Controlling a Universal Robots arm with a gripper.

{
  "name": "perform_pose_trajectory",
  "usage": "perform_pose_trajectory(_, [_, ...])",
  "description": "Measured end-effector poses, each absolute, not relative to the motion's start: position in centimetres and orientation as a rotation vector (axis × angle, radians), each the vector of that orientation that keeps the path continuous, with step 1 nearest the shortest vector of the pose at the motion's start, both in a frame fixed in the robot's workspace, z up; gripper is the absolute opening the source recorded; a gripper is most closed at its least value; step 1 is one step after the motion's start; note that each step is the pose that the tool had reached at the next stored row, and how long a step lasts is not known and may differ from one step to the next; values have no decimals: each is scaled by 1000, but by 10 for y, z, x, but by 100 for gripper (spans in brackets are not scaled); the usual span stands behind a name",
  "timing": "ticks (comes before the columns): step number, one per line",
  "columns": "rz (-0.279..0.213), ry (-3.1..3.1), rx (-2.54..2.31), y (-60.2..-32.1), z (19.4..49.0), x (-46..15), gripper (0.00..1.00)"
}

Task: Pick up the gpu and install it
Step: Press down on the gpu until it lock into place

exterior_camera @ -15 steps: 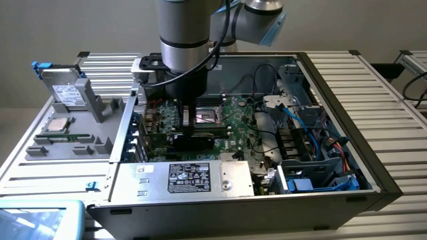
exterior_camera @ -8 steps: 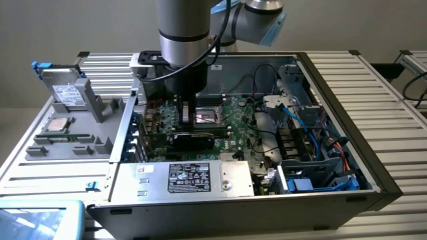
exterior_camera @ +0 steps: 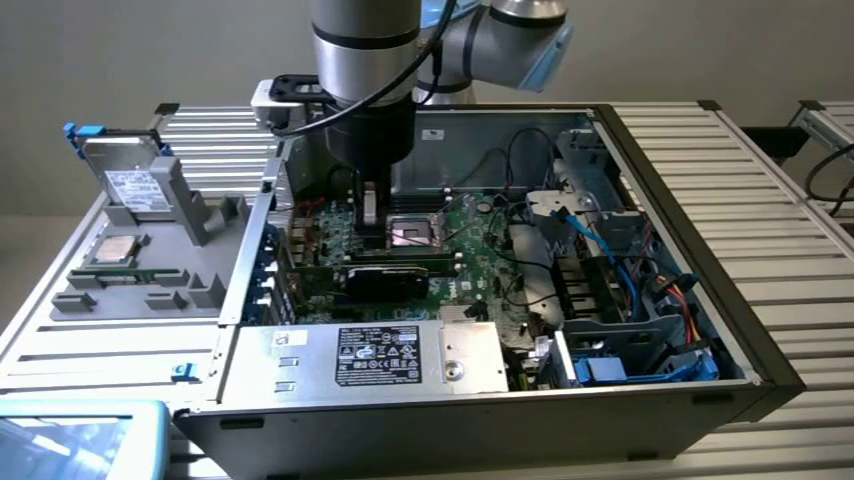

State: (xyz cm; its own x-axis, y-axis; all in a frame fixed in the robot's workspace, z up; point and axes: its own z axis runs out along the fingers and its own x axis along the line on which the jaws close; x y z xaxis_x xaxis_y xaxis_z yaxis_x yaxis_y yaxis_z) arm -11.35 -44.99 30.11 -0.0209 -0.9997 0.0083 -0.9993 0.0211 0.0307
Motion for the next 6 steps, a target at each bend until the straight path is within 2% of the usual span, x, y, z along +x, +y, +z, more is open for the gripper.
perform_pose_trajectory(6, [-25,-2225,2179,-450,301,-114,12])
